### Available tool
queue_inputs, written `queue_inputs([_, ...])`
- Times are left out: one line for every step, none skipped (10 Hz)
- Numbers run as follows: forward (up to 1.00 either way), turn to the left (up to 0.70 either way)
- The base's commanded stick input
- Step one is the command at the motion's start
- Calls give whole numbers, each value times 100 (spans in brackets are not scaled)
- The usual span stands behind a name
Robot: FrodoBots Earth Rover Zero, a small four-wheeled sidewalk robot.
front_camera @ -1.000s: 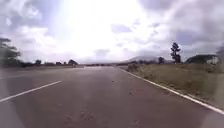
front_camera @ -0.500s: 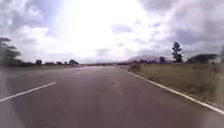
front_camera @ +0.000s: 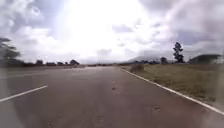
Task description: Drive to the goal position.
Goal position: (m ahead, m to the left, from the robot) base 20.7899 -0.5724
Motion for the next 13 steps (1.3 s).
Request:
queue_inputs([100, 0])
queue_inputs([100, 0])
queue_inputs([100, 0])
queue_inputs([100, 0])
queue_inputs([100, 0])
queue_inputs([100, 0])
queue_inputs([100, 0])
queue_inputs([100, 0])
queue_inputs([100, 0])
queue_inputs([100, 0])
queue_inputs([100, 0])
queue_inputs([100, 0])
queue_inputs([100, 0])
